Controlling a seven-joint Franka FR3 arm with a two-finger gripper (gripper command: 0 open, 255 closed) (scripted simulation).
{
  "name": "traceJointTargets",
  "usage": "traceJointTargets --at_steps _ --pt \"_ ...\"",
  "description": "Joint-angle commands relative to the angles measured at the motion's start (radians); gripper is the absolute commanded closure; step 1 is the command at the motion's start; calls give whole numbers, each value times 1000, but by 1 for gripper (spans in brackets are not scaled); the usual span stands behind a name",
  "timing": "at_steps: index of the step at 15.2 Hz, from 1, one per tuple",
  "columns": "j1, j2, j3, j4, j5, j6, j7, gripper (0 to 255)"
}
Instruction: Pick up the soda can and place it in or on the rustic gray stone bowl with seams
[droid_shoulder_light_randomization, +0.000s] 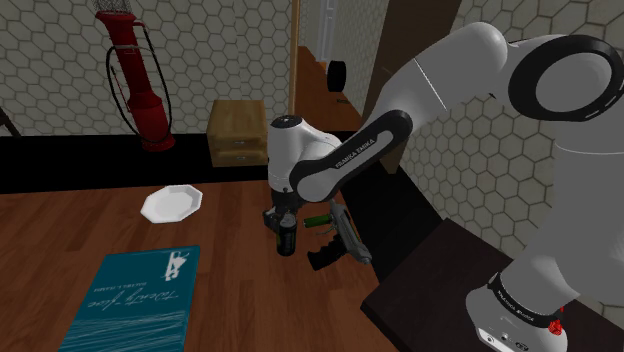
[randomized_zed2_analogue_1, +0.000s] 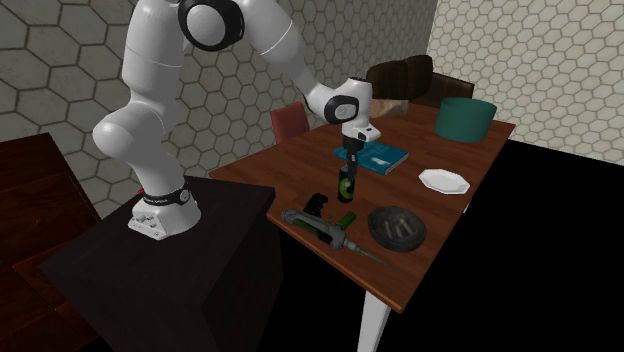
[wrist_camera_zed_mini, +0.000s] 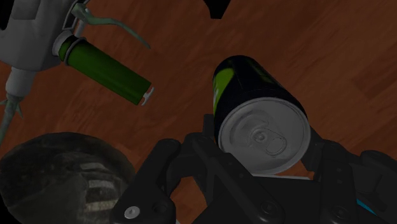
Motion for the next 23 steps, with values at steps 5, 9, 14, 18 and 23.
traceJointTargets --at_steps 5,9,14,18,23 --pt "0 1 0 0 0 0 0 255" --pt "-2 -9 3 0 4 -10 -3 255" --pt "-12 -56 16 4 25 -59 -16 255" --pt "-18 -92 25 11 41 -100 -26 255" --pt "-25 -133 35 26 60 -153 -39 255"
